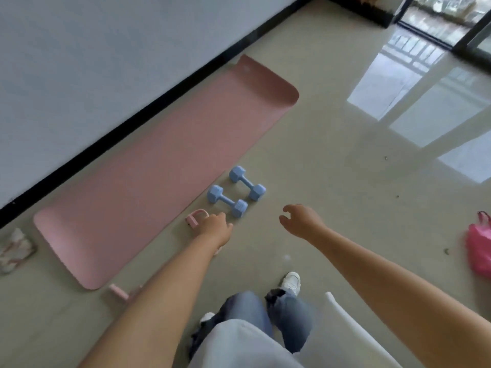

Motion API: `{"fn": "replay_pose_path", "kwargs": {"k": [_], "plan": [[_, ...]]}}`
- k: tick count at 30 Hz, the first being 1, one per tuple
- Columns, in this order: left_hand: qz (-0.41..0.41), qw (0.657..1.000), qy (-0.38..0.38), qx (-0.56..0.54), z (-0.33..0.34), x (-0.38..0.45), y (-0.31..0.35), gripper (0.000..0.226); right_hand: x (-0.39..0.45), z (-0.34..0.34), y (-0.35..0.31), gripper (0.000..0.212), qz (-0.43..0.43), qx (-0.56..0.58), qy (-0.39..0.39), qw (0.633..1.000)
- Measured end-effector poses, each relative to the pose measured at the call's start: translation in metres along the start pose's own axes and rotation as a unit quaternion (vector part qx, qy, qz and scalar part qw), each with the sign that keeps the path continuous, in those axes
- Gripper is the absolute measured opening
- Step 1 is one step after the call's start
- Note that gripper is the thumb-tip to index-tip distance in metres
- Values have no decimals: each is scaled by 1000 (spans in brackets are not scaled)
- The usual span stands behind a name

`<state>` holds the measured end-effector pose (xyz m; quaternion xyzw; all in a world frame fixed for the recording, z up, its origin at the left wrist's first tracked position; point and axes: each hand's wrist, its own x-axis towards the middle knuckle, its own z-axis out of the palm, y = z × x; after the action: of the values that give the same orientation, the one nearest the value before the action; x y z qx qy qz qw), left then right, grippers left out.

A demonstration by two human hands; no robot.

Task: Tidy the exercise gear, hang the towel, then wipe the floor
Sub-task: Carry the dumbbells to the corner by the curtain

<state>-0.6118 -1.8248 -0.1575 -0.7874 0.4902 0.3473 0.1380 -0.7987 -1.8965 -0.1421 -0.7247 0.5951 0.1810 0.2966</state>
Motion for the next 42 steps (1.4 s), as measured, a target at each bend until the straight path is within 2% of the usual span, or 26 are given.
{"fn": "replay_pose_path", "kwargs": {"k": [5,13,19,23,28,36,39,42], "plan": [[-70,995,-19,-68,-15,45,26,44,82,-47,-1,43,-38,-29,-56,997],[-150,978,-36,-141,-30,158,25,41,220,-76,-38,36,-81,-75,-107,988],[-198,957,-55,-205,-16,252,25,35,324,-47,-38,36,-53,-69,-147,985],[-225,938,-54,-259,22,323,27,33,398,-7,-36,41,-52,-77,-174,980],[-288,885,-34,-365,105,418,25,38,497,80,-25,37,-59,-83,-194,976],[-407,791,12,-458,239,569,-3,51,645,228,4,50,-34,-53,-229,971],[-433,750,33,-499,271,612,-11,51,685,268,13,41,-27,11,-247,969],[-442,712,76,-539,293,635,-8,46,707,297,20,22,-16,89,-229,969]]}}
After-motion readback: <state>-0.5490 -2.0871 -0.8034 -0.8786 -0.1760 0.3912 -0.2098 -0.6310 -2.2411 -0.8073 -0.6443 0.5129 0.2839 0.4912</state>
